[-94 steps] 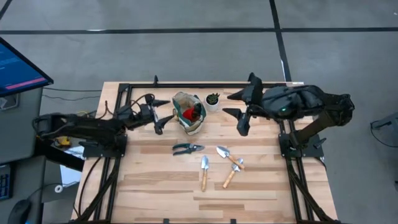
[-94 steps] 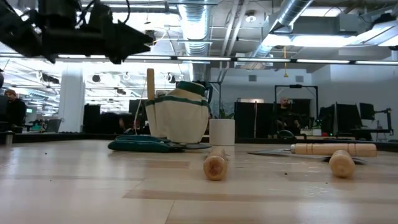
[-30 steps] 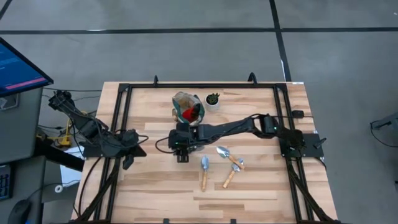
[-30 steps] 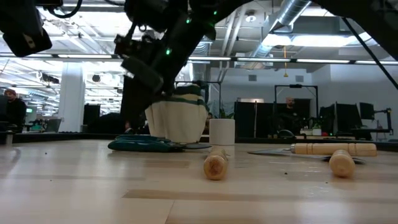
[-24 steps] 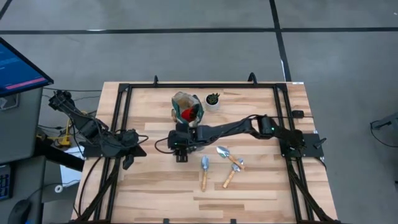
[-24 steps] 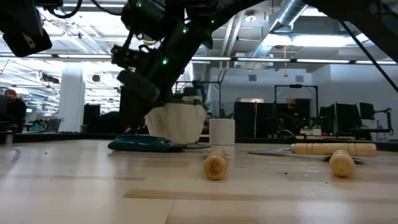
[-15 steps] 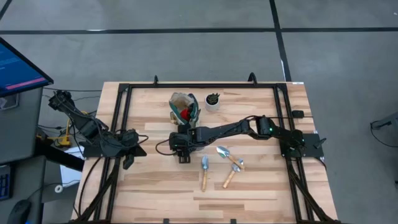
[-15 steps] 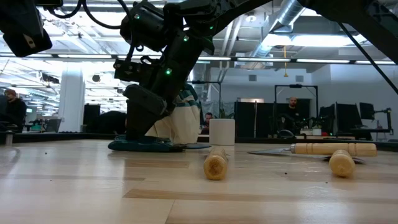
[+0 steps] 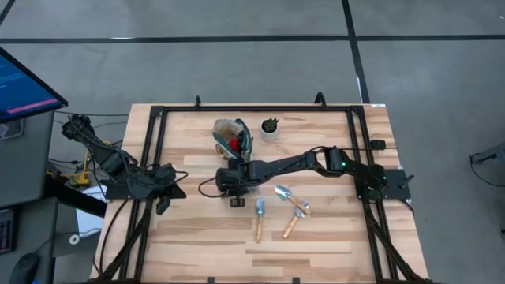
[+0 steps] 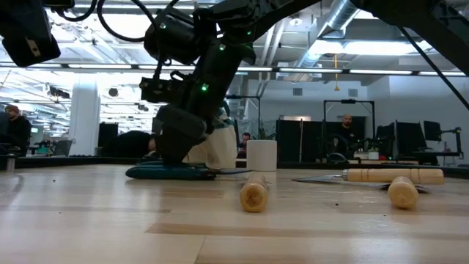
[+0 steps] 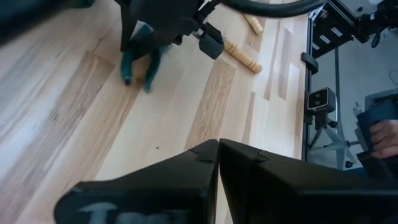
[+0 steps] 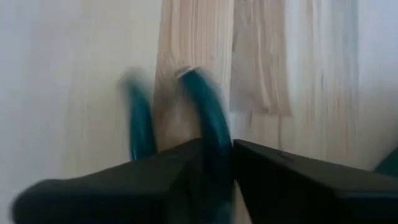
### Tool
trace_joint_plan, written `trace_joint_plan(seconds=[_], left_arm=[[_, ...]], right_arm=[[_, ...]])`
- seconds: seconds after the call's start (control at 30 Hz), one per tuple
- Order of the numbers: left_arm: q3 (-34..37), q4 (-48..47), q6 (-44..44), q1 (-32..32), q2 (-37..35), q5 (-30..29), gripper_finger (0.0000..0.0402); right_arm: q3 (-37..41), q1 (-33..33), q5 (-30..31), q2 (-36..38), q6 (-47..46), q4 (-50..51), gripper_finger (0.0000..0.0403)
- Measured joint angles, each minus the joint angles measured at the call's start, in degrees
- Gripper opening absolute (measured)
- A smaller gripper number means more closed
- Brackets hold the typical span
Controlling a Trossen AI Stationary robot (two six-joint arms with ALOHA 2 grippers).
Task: Pick & Place Garden tools in Gardening bag
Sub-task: Put the green shear scissors into the pocket of the white gardening bag
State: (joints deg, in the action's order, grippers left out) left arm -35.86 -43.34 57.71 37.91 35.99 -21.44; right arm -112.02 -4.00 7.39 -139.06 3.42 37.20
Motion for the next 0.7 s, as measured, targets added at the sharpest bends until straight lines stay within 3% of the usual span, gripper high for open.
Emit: trace_joint_plan(seconds=[0.07,0.27,0.53,0.7], left_arm=[[0.0,0.2,0.06,0.0,0.0,0.01,0.0001],[0.0,0.53,0.22,0.0,0.0,0.03,0.0001],[0.0,0.8,0.2,0.02,0.0,0.03,0.0001],[0.0,1.02,0.04,0.0,0.02,-2.03,0.0001]], right_arm=[[-0.01,-0.03,-0.2,0.08,-0.36,0.77,0.0043],[0.23,-0.26,-0.92,2.47,-3.31,2.36,0.0044],[0.1,-0.91,-0.16,10.96,-5.66,2.64,0.0117],[-0.01,-0.78,0.04,15.98,-5.7,6.22,0.0124]])
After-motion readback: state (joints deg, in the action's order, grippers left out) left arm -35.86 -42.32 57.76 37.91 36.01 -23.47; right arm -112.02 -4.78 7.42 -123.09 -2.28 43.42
